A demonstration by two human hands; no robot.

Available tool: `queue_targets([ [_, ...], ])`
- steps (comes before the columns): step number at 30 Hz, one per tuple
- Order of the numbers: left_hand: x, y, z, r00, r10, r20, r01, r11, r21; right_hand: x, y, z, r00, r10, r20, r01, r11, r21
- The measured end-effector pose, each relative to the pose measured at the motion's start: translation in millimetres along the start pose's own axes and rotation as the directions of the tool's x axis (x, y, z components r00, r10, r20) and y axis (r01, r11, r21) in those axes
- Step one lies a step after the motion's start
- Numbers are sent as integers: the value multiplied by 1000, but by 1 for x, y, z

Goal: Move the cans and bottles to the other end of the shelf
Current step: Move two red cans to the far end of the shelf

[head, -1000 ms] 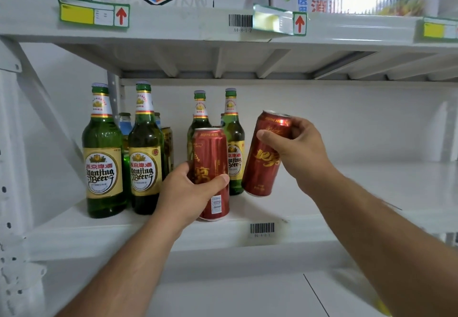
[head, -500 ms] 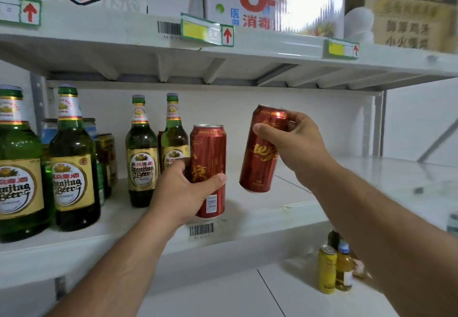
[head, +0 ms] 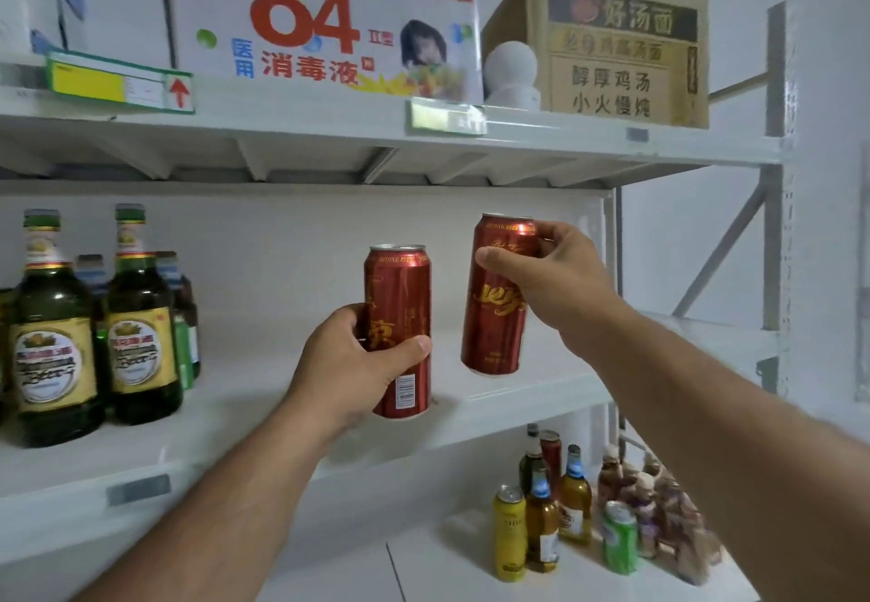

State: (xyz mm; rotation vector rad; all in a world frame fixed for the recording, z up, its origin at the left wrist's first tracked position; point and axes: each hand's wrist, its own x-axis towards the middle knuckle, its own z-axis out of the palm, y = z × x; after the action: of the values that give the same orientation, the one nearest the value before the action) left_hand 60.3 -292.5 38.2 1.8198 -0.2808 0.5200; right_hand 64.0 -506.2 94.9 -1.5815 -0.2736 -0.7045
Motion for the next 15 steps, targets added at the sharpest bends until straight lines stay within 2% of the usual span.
queue_targets([
  [8, 19, 22, 104, 998, -6, 63, 6, 1000, -3, 34, 19, -97, 1000, -8, -30, 7, 999, -39],
  [15, 63, 16, 178, 993, -23, 113, 24, 1000, -14, 79, 57, -148, 995, -1, -104, -7, 997, -76],
])
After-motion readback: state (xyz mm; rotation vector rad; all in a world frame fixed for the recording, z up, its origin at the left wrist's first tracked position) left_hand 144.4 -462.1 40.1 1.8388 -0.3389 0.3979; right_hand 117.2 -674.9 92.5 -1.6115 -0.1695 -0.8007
